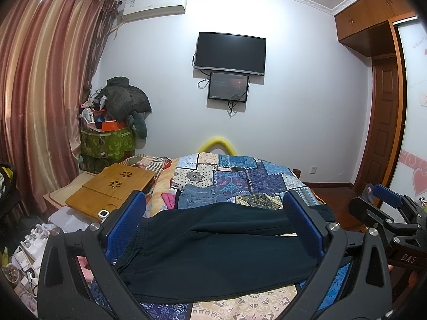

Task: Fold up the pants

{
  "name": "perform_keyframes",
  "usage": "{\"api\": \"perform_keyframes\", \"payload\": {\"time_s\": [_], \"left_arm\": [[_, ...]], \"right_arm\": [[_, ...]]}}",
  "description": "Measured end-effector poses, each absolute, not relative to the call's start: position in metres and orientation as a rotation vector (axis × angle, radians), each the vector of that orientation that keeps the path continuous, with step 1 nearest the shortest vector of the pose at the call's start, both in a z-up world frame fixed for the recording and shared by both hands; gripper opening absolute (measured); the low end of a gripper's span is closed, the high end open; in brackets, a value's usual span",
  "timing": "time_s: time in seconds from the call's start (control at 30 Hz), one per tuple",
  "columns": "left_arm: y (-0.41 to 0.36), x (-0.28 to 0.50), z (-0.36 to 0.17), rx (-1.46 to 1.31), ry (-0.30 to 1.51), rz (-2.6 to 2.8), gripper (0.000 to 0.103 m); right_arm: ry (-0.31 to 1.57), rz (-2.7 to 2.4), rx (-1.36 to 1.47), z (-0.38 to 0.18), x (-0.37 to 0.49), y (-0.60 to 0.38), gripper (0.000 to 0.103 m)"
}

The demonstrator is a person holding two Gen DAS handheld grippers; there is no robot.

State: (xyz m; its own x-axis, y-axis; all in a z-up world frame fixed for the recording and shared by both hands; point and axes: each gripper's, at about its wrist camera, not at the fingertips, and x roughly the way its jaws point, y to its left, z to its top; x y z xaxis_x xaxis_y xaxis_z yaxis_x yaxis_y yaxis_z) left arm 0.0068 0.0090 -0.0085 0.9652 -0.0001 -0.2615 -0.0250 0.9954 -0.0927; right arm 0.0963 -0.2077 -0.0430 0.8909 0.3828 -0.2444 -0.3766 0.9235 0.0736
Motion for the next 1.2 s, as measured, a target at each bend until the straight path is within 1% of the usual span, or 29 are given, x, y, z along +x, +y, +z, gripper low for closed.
{"api": "perform_keyframes", "payload": {"time_s": [1.2], "left_arm": [[0.0125,0.0143,-0.0084,-0.108,0.279,0.019,0.103]], "right_arm": [[0.267,0.388,0.025,-0.036,0.093,-0.1996,0.103]]}}
